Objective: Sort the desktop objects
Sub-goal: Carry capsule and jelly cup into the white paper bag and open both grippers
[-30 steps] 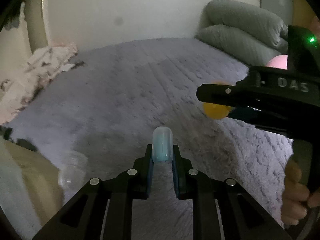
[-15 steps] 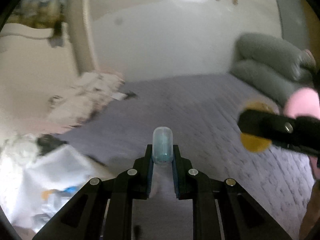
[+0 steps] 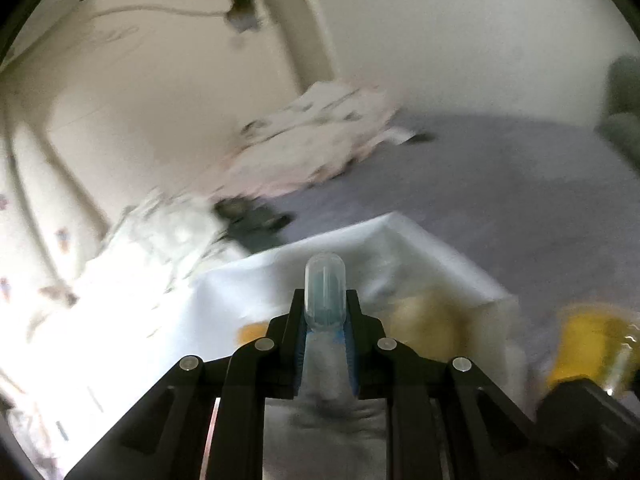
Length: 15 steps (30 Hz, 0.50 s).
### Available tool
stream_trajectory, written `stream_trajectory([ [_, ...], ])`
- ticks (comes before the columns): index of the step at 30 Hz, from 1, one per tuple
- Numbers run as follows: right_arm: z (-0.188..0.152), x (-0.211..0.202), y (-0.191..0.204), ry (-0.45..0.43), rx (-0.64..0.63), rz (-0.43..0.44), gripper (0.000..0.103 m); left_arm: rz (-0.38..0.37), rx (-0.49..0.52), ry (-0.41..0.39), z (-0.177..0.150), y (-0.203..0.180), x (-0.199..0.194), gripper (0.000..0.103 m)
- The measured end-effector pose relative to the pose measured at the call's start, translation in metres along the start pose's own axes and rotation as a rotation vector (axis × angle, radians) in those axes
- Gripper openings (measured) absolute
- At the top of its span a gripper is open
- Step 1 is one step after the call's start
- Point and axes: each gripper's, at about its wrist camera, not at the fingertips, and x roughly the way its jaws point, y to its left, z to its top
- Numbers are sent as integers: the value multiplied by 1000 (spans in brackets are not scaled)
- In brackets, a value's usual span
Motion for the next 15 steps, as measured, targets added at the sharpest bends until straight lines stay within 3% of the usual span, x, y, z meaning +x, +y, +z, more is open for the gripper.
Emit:
stream_trajectory([
  [4, -16, 19, 8, 30, -52, 2, 46, 65, -66, 104, -3, 27, 32, 18],
  [7, -26, 39, 4, 92, -31, 15, 46, 100, -58, 171, -10, 32, 56, 18],
  [11, -47, 66, -5, 165, -60, -80, 46, 106, -27, 269, -20, 25, 87, 16],
  [15, -58, 72, 8, 155, -206, -208, 46, 124, -8, 279, -21, 22, 87, 16],
])
